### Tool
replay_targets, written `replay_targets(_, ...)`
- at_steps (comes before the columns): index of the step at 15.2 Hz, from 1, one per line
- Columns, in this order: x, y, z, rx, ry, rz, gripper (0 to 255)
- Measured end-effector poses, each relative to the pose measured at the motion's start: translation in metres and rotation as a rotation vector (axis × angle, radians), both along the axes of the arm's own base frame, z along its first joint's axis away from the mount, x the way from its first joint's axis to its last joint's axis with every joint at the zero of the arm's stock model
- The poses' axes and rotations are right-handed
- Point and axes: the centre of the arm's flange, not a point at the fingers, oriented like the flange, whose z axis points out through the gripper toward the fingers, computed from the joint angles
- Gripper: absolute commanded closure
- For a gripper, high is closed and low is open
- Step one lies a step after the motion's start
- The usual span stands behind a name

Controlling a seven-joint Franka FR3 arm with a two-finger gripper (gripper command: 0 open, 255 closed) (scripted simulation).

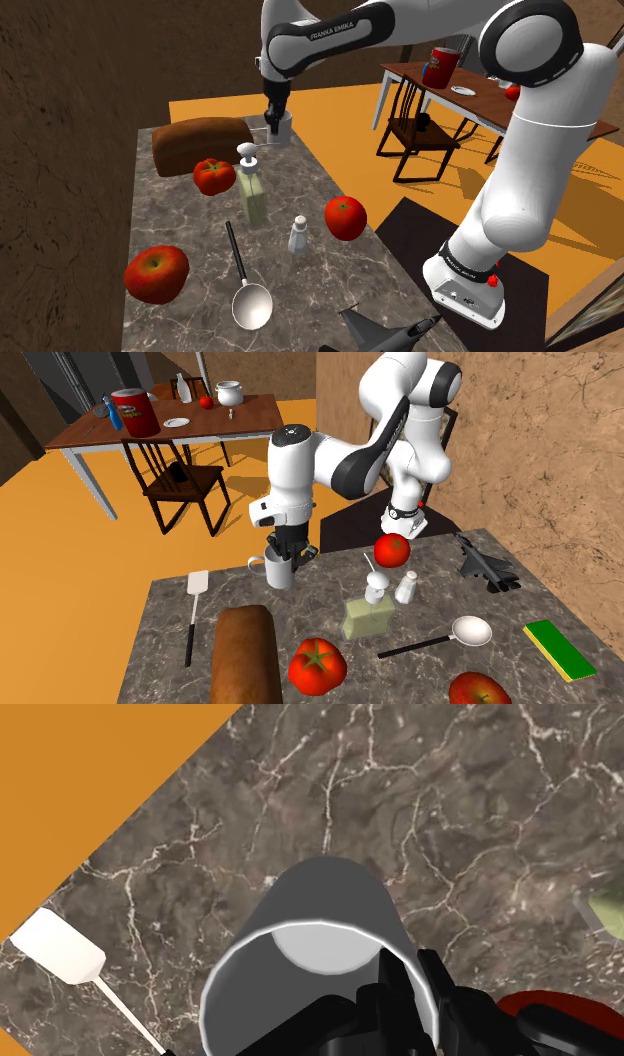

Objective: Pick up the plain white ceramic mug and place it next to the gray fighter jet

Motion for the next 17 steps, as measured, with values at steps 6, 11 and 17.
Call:
replay_targets(6, -0.001, 0.000, 0.032, 0.000, 0.000, 0.000, 255)
replay_targets(11, 0.001, 0.000, 0.058, 0.000, 0.000, 0.000, 255)
replay_targets(17, -0.012, 0.009, 0.080, 0.000, 0.000, 0.000, 255)
